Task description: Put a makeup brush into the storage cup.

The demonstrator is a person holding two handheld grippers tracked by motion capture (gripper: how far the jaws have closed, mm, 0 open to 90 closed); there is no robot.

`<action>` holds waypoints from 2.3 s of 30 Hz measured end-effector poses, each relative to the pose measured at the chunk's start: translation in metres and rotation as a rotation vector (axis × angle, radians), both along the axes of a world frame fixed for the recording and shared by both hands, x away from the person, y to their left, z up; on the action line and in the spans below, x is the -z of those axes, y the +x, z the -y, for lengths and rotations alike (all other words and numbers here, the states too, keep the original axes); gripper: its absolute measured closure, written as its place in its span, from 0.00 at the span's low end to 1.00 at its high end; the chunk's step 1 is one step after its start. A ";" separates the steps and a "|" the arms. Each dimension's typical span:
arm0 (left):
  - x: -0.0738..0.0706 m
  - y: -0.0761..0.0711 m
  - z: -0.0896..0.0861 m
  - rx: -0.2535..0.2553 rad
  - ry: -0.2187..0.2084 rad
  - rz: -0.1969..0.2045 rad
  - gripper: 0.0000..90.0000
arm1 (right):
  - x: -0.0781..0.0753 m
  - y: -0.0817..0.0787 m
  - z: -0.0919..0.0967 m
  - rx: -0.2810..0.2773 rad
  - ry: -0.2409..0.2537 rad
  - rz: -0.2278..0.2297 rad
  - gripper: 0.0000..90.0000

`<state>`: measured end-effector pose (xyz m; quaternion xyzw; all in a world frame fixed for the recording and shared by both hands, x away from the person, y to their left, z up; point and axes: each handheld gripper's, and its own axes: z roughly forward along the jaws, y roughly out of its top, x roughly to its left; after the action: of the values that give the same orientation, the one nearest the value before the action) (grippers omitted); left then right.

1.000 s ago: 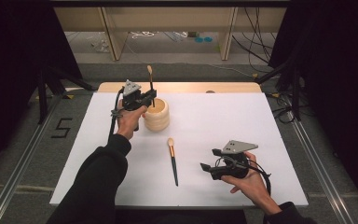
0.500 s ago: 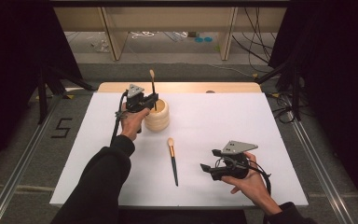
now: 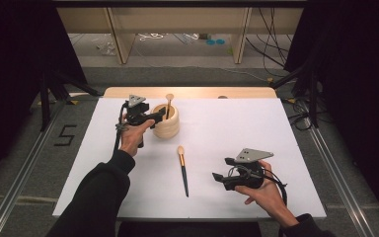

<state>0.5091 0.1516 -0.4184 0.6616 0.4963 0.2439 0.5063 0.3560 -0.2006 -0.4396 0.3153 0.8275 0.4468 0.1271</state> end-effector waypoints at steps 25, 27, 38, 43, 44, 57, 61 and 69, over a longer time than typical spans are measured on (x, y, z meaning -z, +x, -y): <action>-0.009 -0.082 -0.003 0.187 -0.069 0.013 0.17 | -0.001 0.001 0.002 0.027 0.011 -0.003 0.28; -0.008 -0.088 -0.002 0.186 -0.066 0.007 0.17 | -0.001 0.000 0.002 0.025 0.016 -0.013 0.27; 0.002 -0.117 0.000 0.259 -0.054 0.007 0.17 | -0.001 0.001 0.001 0.029 0.028 -0.011 0.20; 0.008 -0.129 -0.004 0.249 -0.061 -0.001 0.17 | -0.001 0.002 0.001 0.032 0.051 0.002 0.19; 0.008 -0.130 -0.005 0.260 -0.047 0.011 0.17 | -0.002 0.001 0.001 0.035 0.049 -0.001 0.18; 0.012 -0.151 -0.006 0.269 -0.007 0.020 0.17 | -0.001 0.002 0.000 0.022 0.049 -0.005 0.18; 0.012 -0.155 -0.006 0.273 0.005 0.027 0.18 | 0.000 0.002 0.002 0.018 0.050 -0.008 0.18; 0.017 -0.164 -0.007 0.277 -0.007 0.004 0.17 | 0.002 0.003 0.007 0.028 0.052 -0.012 0.18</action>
<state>0.3452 0.1590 -0.4351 0.7215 0.4002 0.1711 0.5385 0.3591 -0.2071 -0.4414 0.3328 0.8119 0.4643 0.1200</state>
